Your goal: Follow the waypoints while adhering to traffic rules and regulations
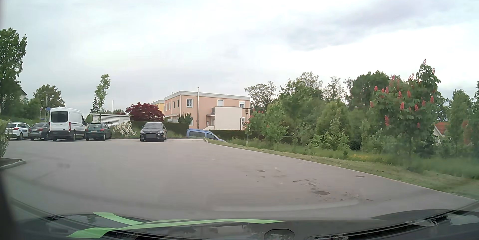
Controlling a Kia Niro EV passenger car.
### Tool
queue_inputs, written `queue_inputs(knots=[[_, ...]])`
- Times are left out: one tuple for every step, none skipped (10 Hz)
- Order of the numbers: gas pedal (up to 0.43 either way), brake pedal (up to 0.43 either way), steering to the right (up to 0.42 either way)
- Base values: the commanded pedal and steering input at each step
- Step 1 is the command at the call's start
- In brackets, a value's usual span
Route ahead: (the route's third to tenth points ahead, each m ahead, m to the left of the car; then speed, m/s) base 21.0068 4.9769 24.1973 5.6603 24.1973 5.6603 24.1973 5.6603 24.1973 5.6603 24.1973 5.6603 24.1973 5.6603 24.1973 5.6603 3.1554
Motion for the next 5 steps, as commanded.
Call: queue_inputs(knots=[[0.028,0.0,0.011],[0.028,0.0,0.002],[0.028,0.0,-0.005],[0.028,0.0,-0.008],[0.028,0.0,-0.016]])
